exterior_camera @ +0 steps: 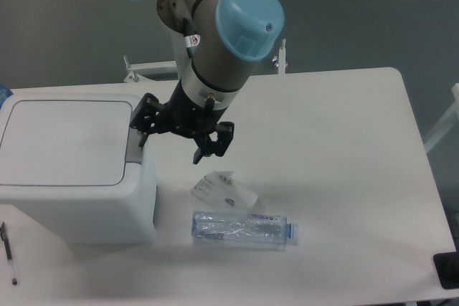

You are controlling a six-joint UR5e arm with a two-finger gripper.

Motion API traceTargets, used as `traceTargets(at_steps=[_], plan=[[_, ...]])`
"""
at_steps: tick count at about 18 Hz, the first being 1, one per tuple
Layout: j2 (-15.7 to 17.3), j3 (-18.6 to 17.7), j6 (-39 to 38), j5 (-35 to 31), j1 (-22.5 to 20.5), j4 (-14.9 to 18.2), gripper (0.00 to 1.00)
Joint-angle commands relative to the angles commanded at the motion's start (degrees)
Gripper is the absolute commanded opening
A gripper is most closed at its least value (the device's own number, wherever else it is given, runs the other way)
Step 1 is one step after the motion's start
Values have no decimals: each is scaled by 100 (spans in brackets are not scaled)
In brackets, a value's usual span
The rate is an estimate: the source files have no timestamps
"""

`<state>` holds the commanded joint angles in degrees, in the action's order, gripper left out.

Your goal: Open the trash can

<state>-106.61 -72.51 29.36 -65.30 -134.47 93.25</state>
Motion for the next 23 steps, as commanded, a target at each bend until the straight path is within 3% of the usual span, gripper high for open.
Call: traceTargets(at_steps=[23], plan=[[-61,-9,-105,-18,26,-18,100]])
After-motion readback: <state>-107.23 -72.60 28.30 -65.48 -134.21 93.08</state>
